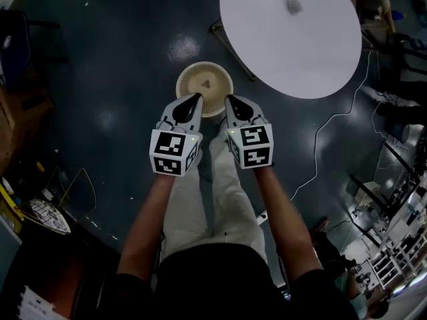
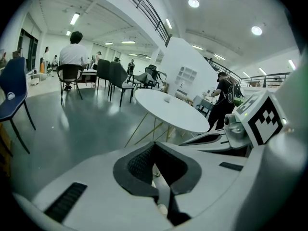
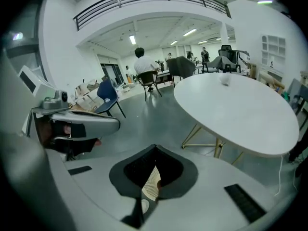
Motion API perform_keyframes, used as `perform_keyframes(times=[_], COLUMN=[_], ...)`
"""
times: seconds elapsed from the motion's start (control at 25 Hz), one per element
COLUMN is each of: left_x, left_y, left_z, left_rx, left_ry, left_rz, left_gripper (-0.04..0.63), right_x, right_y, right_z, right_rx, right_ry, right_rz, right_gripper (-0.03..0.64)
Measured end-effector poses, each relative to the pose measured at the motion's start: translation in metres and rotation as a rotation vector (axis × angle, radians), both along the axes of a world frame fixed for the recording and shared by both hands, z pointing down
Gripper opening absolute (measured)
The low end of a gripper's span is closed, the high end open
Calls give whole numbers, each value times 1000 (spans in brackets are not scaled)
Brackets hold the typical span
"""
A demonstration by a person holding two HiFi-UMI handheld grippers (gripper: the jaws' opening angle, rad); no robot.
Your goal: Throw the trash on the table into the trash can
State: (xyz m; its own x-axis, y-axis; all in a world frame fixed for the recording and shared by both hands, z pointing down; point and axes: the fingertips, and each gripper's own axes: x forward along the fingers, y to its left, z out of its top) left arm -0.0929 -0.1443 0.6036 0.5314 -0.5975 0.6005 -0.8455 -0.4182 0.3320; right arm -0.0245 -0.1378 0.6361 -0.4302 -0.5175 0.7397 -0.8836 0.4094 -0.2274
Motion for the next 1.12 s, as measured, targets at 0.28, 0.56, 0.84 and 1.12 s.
perform_keyframes(times=[0.28, 0.56, 0.84, 1.12], left_x=[50, 94, 138, 160], left_y=[-15, -52, -102, -160], left_z=[-51, -77, -75, -65], left_rx=[58, 97, 128, 150], left_ry=[44, 48, 37, 11], left_rz=[35, 73, 66, 40], left_gripper=[15, 15, 15, 15], right_x=[43, 97, 163, 193], right_y=[-22, -73, -149, -212], right_z=[-49, -74, -70, -62], right_rx=[58, 118, 179, 208], right_ry=[16, 3, 42, 56], right_rz=[18, 109, 156, 153], right_gripper=[20, 21, 21, 85])
